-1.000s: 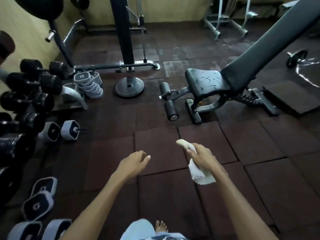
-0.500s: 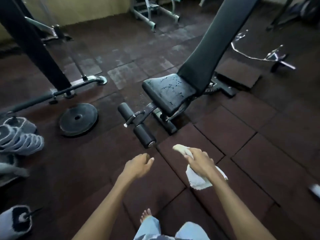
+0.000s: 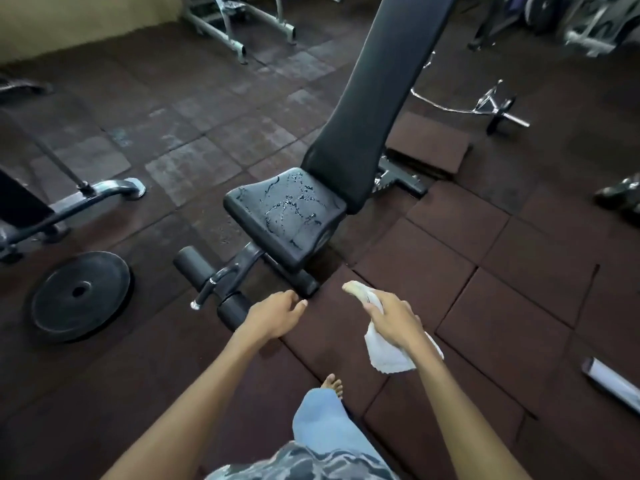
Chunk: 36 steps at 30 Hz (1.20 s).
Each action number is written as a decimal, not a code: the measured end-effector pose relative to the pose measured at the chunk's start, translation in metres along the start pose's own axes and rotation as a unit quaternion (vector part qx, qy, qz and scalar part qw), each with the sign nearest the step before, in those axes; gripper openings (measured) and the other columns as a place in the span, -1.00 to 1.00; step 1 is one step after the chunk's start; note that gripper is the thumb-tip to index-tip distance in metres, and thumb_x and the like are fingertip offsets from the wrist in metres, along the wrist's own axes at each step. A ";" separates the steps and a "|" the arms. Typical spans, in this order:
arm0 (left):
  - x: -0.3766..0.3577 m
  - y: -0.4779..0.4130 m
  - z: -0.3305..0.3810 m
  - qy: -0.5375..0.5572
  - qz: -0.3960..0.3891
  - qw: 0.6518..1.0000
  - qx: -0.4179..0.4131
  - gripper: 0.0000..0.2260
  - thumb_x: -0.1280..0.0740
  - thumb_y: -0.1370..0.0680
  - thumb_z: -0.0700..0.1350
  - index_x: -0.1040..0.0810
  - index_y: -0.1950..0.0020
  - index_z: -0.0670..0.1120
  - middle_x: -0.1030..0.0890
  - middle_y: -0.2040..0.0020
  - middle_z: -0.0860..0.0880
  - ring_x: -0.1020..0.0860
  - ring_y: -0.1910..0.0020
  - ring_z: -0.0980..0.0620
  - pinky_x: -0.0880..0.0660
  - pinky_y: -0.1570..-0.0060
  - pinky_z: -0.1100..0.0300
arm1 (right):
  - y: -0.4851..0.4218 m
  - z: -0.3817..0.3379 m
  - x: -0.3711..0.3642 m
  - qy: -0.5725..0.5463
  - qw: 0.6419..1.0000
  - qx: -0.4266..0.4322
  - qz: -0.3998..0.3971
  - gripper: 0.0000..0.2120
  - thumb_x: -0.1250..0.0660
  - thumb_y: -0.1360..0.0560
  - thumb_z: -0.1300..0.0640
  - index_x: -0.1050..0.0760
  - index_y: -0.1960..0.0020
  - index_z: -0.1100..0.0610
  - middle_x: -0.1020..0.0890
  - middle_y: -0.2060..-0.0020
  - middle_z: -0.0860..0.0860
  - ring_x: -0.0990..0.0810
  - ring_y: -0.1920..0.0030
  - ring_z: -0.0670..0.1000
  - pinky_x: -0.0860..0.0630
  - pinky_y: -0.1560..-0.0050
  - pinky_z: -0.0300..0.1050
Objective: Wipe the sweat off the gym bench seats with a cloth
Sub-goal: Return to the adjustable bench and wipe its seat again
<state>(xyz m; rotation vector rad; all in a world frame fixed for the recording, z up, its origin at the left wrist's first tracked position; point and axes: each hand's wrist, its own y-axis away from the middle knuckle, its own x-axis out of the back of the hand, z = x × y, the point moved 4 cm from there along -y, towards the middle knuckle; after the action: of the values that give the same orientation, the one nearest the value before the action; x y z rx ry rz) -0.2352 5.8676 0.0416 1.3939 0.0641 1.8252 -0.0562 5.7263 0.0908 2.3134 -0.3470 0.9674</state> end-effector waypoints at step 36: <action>-0.028 -0.436 -0.066 0.091 0.227 0.950 0.193 -0.61 -0.19 -0.56 0.04 -0.51 -0.28 -0.15 -0.47 -0.33 -0.19 -0.39 -0.37 -0.18 -0.36 -0.26 -0.10 | -0.571 0.014 -0.037 0.131 0.972 0.172 0.090 -0.63 -0.22 -0.57 -0.04 -0.46 -0.36 -0.05 -0.56 -0.25 -0.04 -0.46 -0.23 0.13 -0.41 -0.08 0.16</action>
<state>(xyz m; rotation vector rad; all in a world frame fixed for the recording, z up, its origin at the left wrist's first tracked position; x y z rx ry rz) -0.0418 6.1669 -0.2190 1.5970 0.2230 2.4223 0.1803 6.1662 -0.1879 2.4459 -0.3019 1.5079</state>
